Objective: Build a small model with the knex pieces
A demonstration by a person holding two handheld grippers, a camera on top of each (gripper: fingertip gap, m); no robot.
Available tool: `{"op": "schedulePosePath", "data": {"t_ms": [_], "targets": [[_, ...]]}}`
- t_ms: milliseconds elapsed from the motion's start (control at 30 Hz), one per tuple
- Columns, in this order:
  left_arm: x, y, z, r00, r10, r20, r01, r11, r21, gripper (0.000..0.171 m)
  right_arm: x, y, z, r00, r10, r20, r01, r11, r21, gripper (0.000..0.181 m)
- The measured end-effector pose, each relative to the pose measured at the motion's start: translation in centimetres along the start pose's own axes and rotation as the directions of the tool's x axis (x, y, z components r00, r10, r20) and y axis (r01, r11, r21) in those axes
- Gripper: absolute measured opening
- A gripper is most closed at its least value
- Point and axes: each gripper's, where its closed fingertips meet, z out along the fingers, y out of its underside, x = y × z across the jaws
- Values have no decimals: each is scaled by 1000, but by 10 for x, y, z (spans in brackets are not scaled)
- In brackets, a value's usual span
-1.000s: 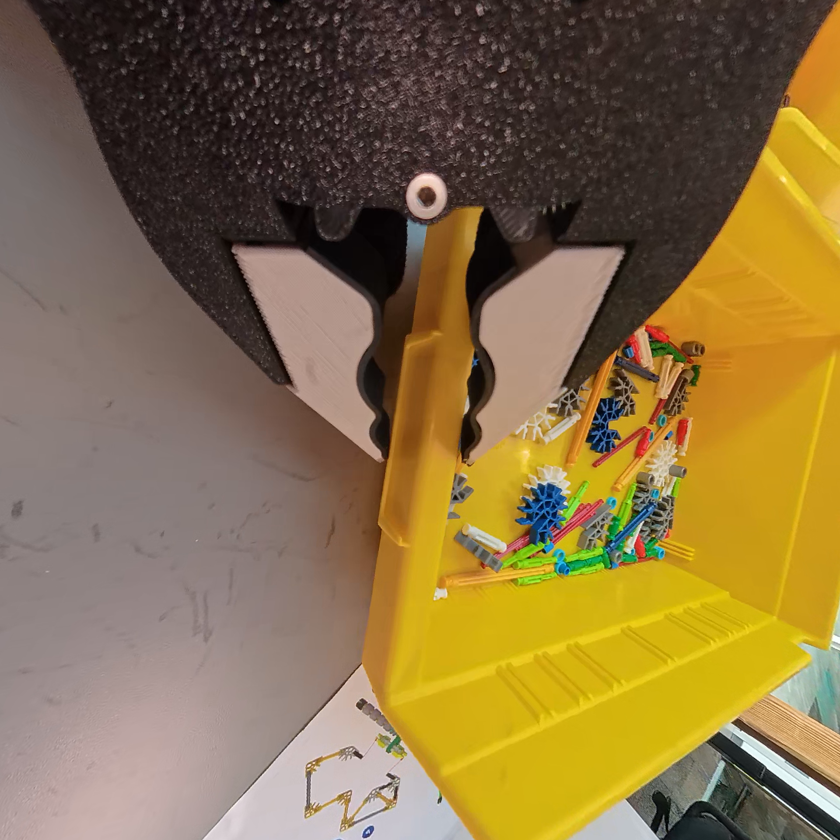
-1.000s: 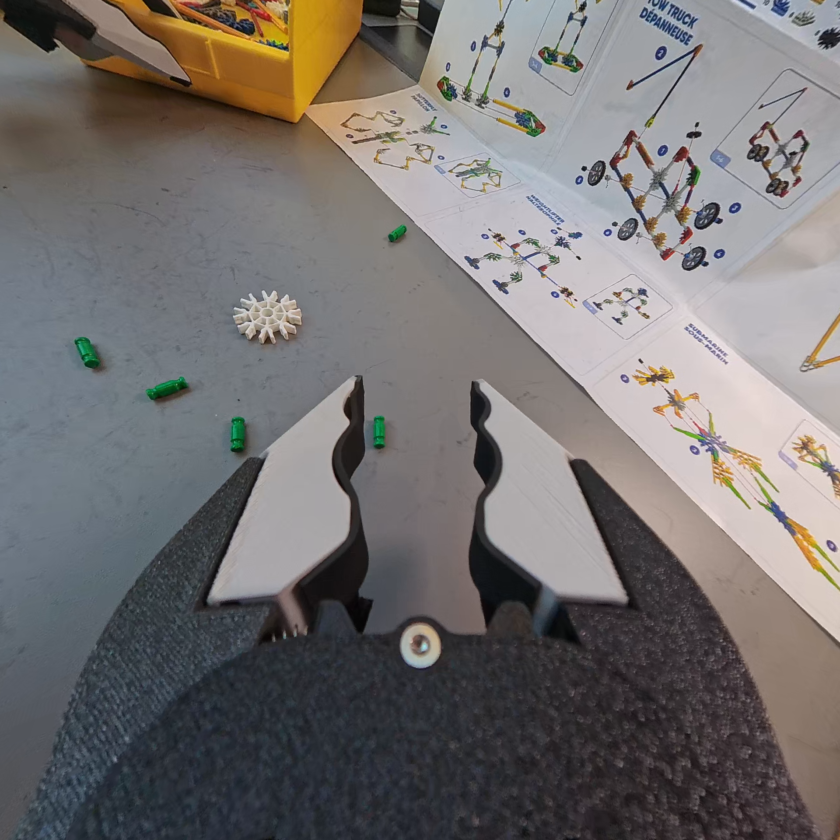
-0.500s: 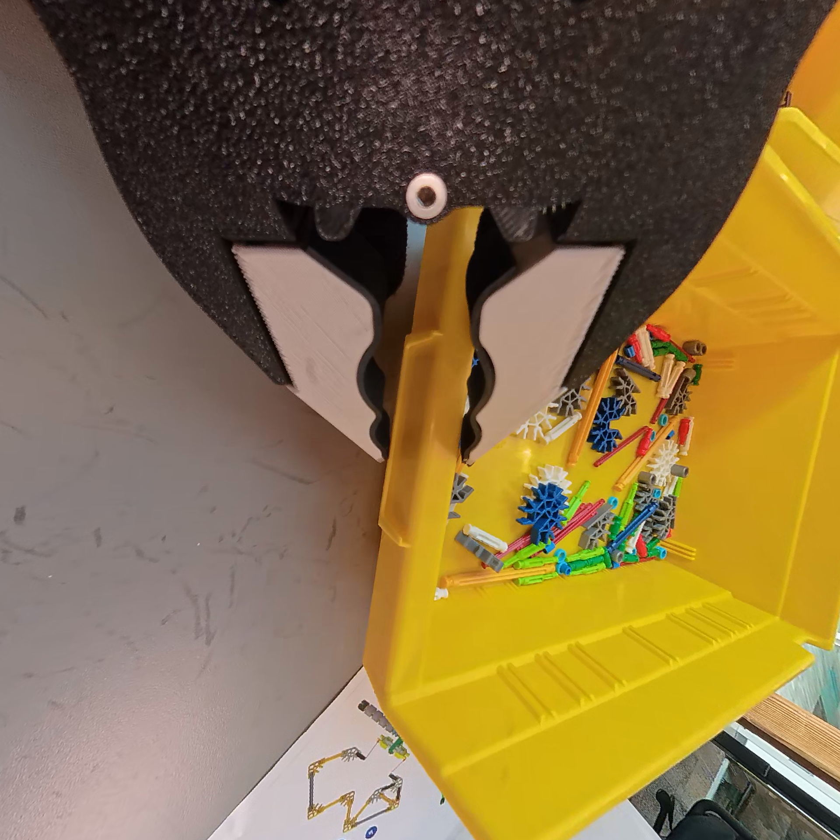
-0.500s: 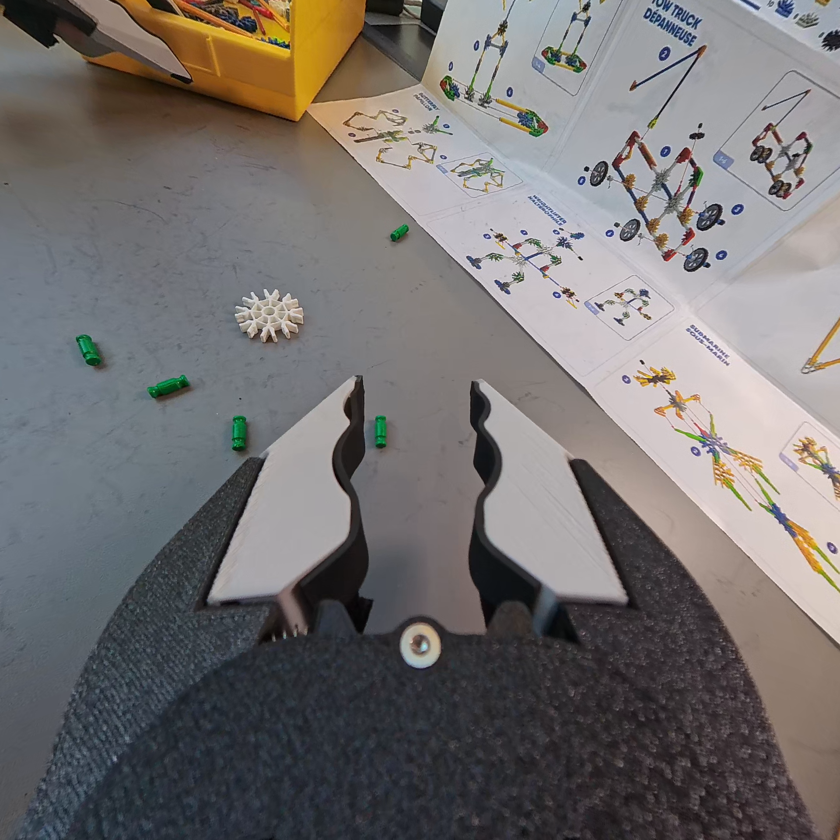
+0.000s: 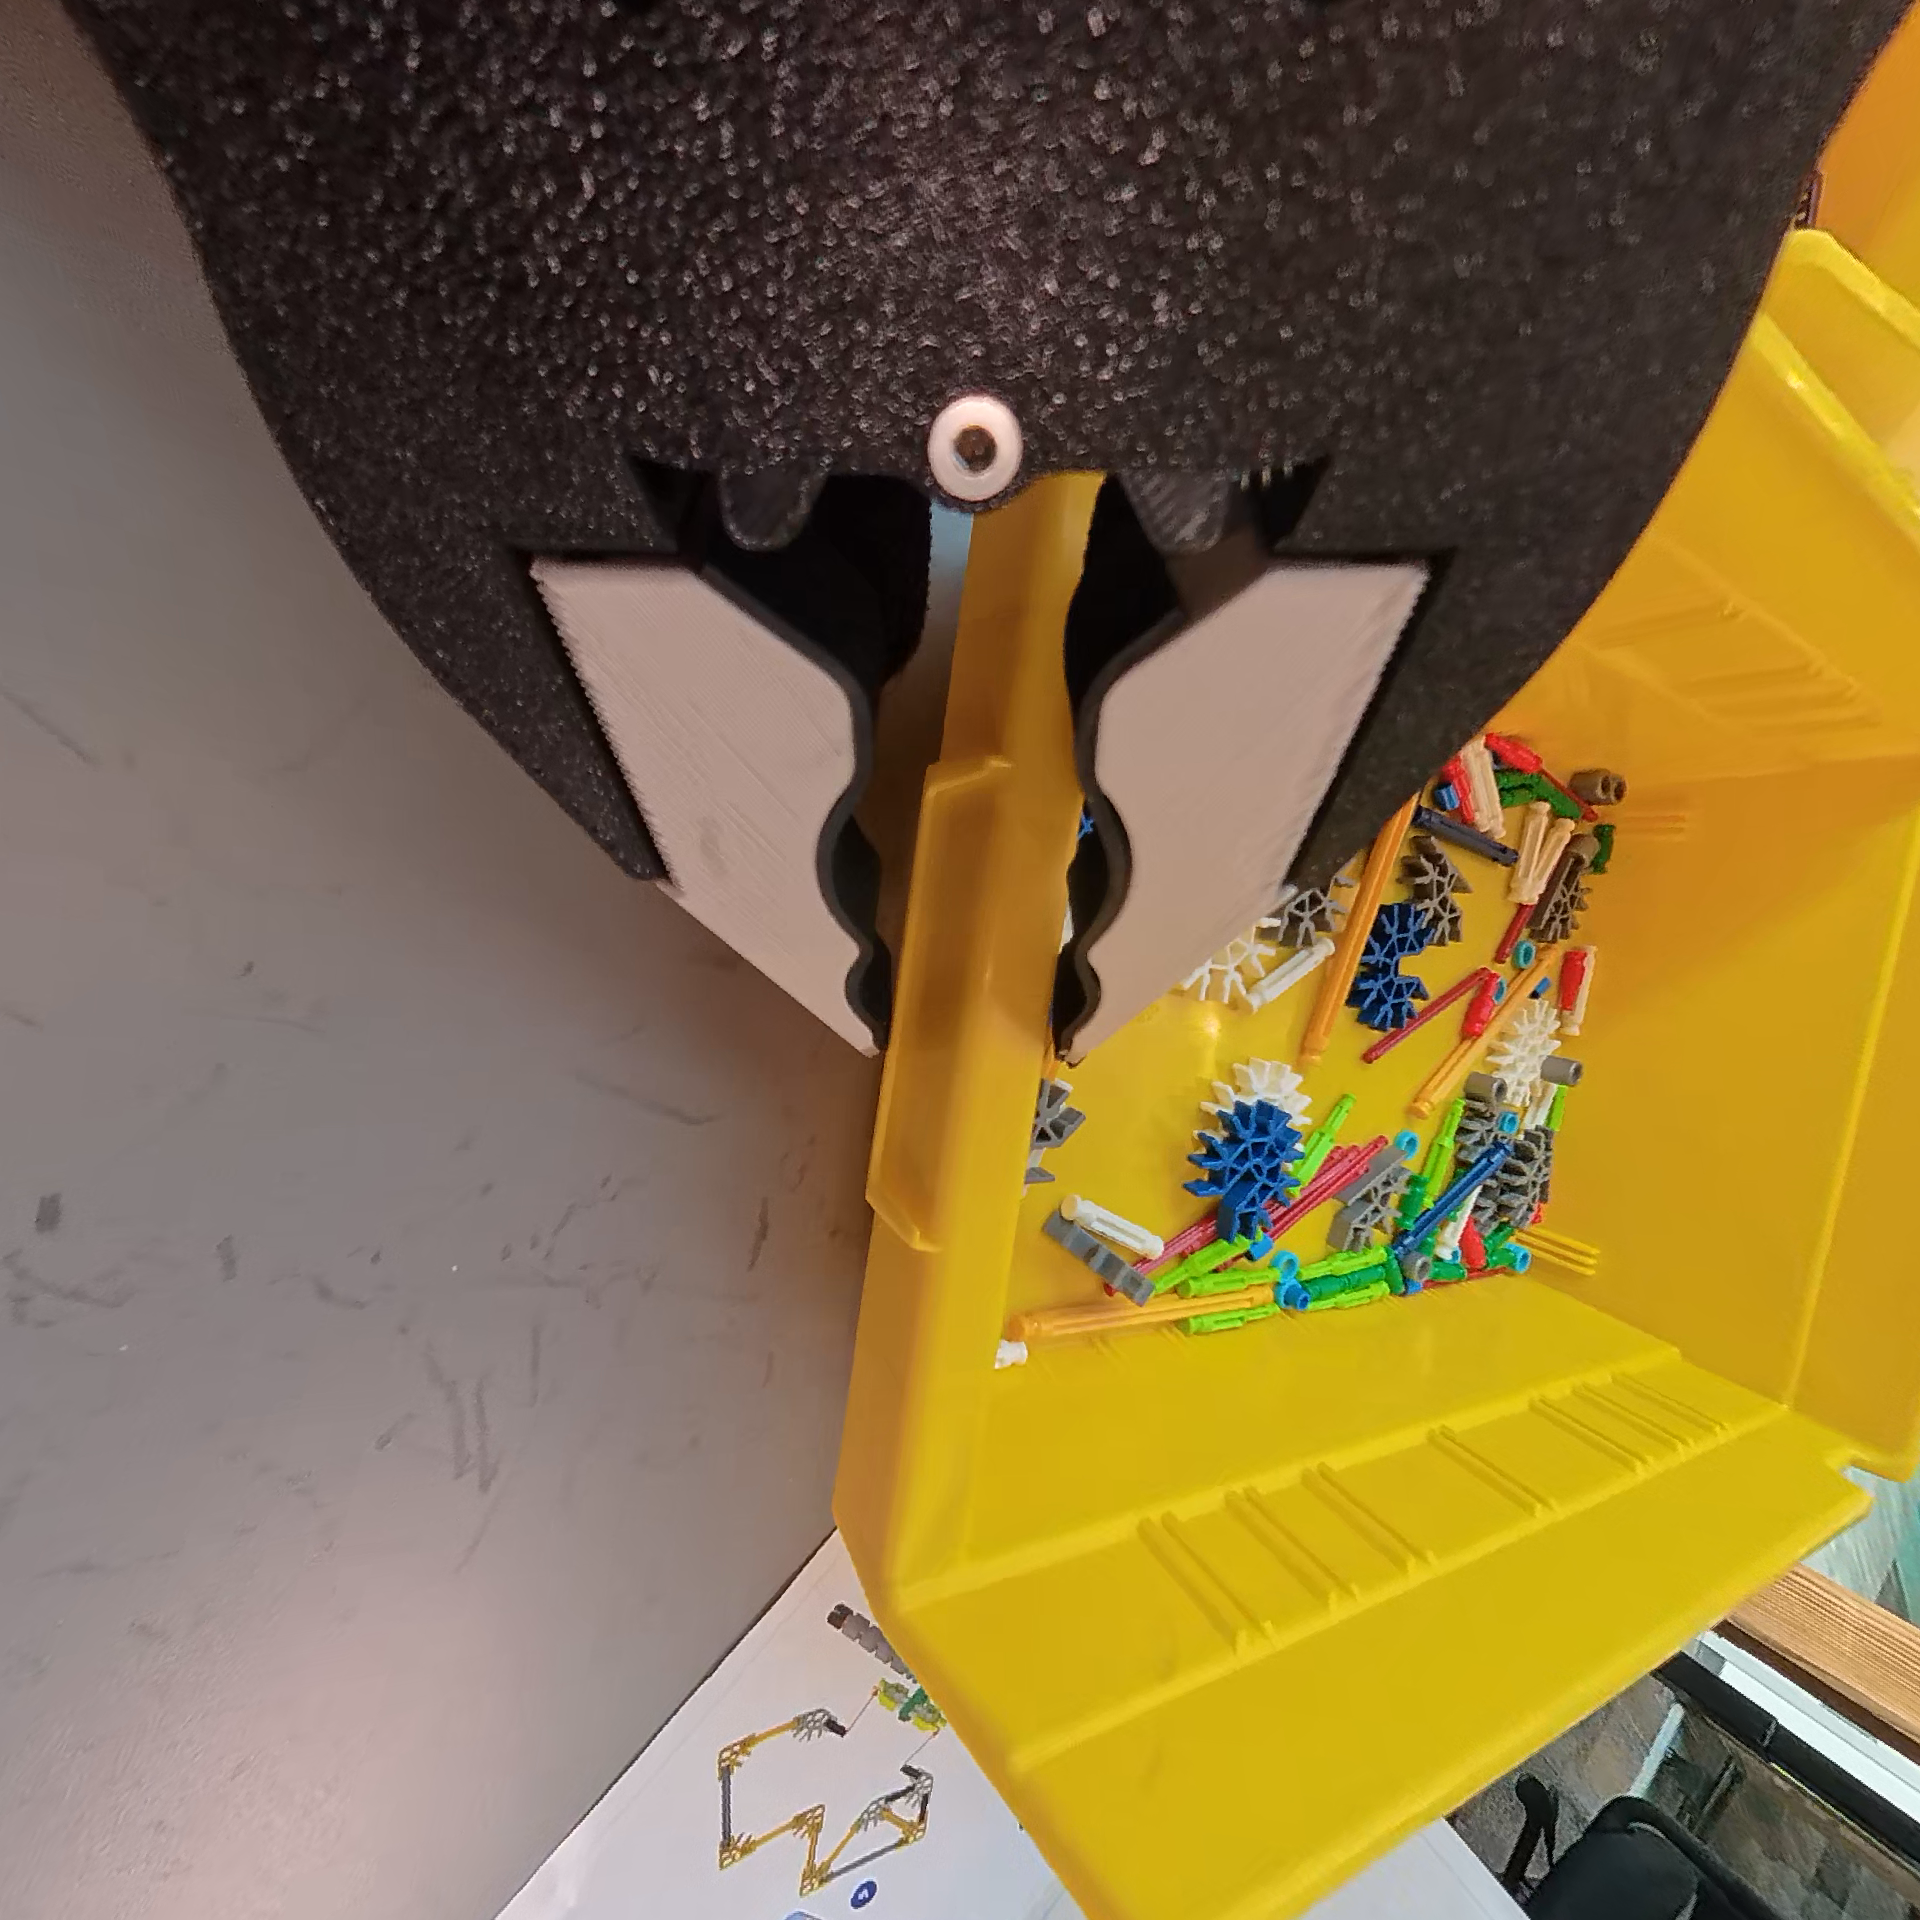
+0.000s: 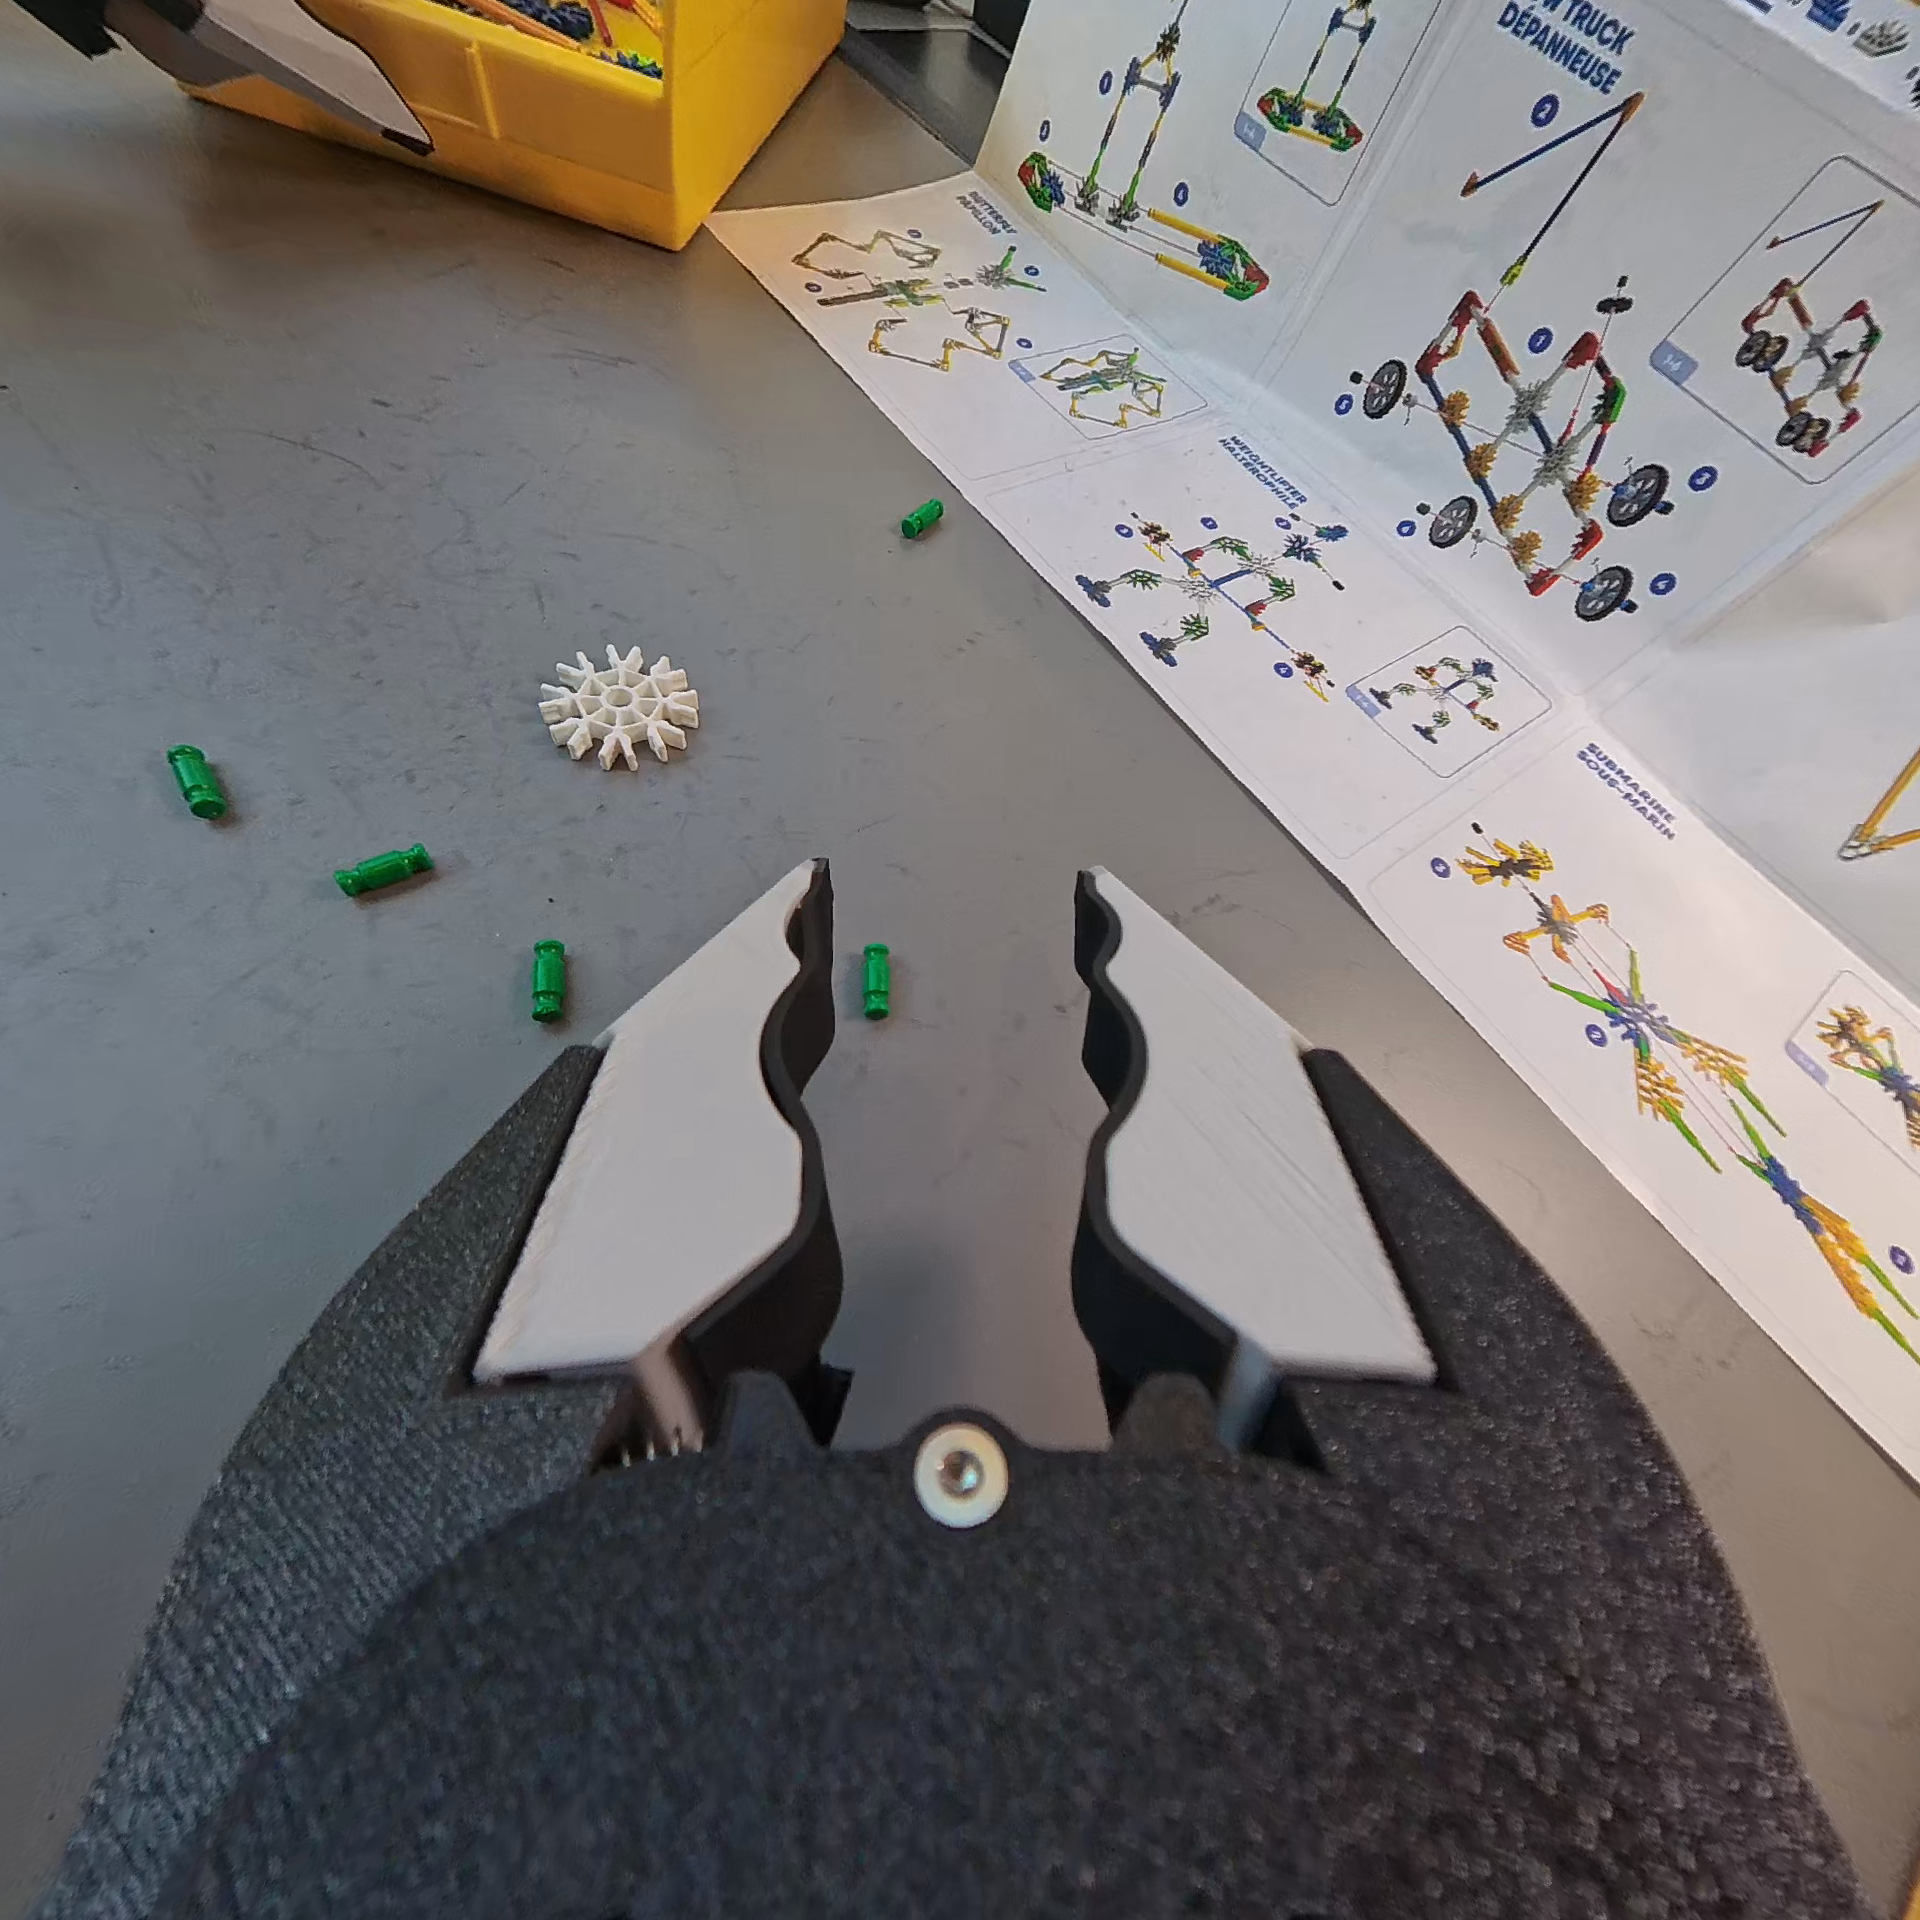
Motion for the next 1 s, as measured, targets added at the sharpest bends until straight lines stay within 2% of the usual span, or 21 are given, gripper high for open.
{"op": "schedulePosePath", "data": {"t_ms": [767,800,933,1000], "targets": [[-19,10,2,999,50,6,-50,998,45,34,-1,2,1,1000,-16,0,16,1000,-9,45],[-19,8,0,999,45,16,-46,997,65,34,-1,2,1,1000,-14,0,14,1000,-8,45],[-14,-31,-31,999,-35,32,25,962,273,34,1,1,0,1000,-3,-3,3,1000,-4,45],[-3,-60,-54,994,-100,-34,106,914,392,41,1,2,1,1000,1,-4,-1,1000,-7,45]]}}
